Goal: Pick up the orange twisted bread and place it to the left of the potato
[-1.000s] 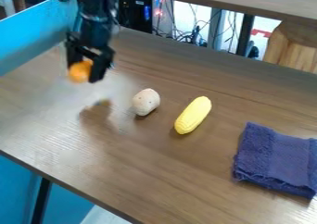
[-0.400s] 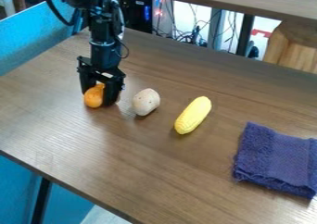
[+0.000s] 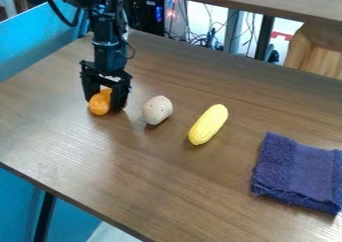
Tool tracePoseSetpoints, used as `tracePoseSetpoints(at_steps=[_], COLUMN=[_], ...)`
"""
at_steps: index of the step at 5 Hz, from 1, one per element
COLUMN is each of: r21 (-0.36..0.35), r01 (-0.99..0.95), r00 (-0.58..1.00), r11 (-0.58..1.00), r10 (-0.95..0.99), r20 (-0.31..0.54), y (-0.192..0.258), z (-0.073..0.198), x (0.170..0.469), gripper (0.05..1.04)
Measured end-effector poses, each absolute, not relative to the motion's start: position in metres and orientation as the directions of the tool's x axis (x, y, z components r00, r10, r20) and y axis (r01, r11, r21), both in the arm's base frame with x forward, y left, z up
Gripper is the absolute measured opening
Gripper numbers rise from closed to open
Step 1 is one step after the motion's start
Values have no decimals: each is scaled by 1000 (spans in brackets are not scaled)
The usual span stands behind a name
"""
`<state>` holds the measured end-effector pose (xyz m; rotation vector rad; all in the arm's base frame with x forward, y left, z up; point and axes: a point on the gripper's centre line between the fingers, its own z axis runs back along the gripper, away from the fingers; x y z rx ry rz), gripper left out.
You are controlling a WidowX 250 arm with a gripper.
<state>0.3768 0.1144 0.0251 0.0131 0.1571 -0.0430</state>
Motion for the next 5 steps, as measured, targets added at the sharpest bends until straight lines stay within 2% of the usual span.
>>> tracePoseSetpoints(at_steps=[1,2,3,4,5], r21=[0,-13,2,74,189], r01=[46,20,-45,-70,-24], r00=[985,997,993,984,997], r11=[999,1000,999,995,982], r10=[-46,-21,44,57,10], r20=[-168,-70,112,168,75], y=[113,115,140,174,219], z=[26,63,121,150,146], x=[371,361,325,276,238], gripper=[1003,1001,1001,1001,1001])
